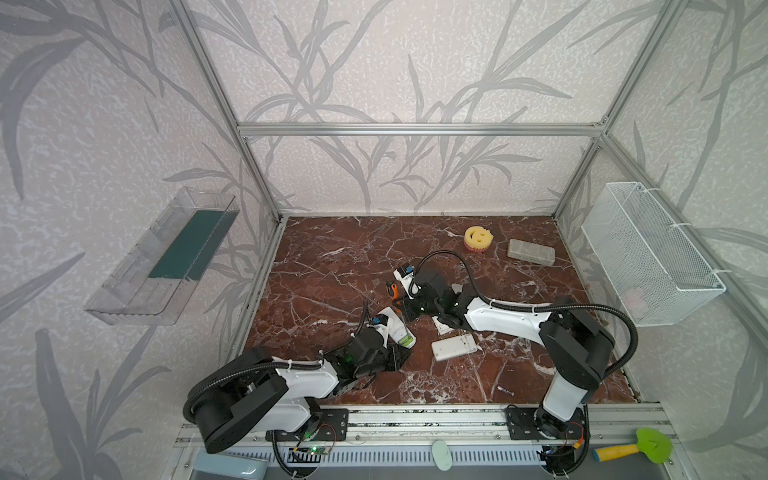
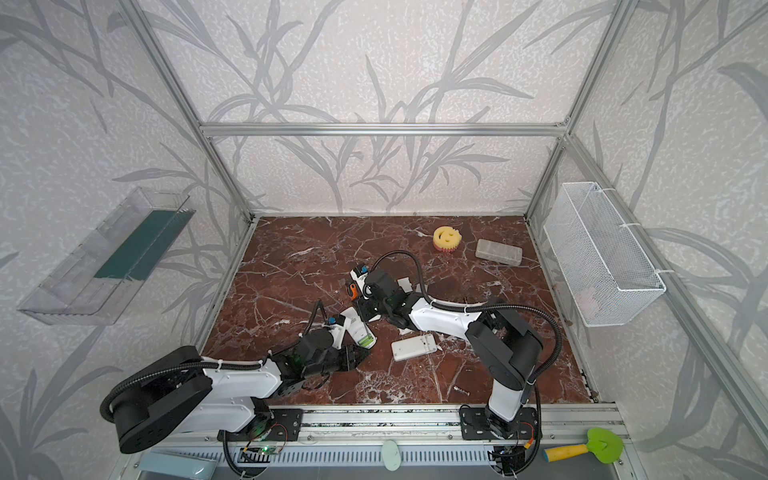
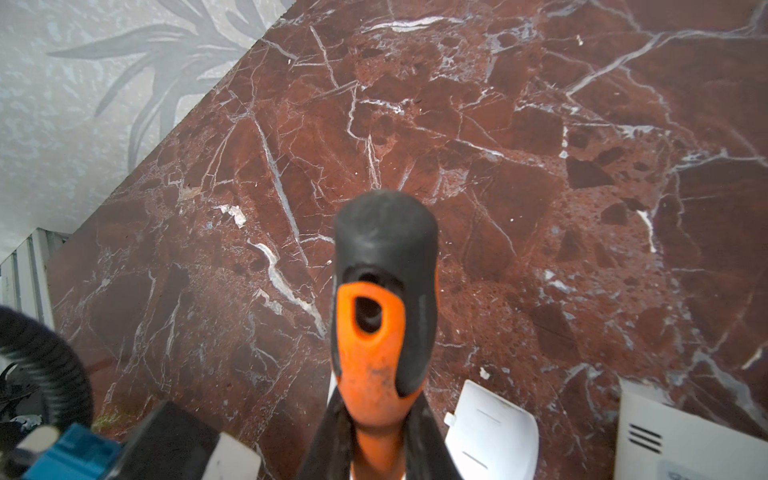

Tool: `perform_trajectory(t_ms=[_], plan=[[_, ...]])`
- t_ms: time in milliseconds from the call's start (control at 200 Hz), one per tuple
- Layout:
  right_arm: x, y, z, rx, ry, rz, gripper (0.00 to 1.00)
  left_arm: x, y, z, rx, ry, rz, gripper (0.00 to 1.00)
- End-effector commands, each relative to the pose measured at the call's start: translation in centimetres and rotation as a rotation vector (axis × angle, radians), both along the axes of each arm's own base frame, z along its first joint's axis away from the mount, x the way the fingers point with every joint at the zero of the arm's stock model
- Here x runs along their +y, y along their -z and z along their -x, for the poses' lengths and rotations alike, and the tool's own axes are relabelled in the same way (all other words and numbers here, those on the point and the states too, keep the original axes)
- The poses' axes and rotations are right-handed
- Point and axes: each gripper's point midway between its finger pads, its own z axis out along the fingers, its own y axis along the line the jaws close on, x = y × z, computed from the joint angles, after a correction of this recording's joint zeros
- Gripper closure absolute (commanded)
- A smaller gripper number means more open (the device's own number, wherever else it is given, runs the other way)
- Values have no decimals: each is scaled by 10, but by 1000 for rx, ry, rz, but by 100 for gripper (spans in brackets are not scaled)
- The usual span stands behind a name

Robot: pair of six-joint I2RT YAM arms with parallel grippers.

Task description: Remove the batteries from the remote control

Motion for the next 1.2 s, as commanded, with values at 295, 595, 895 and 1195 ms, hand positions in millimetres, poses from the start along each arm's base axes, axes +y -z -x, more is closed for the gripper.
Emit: perform_trajectory(t_ms=[295, 595, 895, 1195], plan=[[-7, -4, 7, 12, 0, -28, 100, 30, 2, 4, -27, -67, -90, 73], [-11, -18, 11, 1, 5, -57, 100, 35, 6, 8, -19, -66, -102, 73], [-10, -27, 17, -39, -20, -93, 100, 22, 20, 9, 22, -17, -118, 76], [-12, -24, 23, -31, -37, -102, 100, 16, 21, -6, -3, -45, -134, 77]])
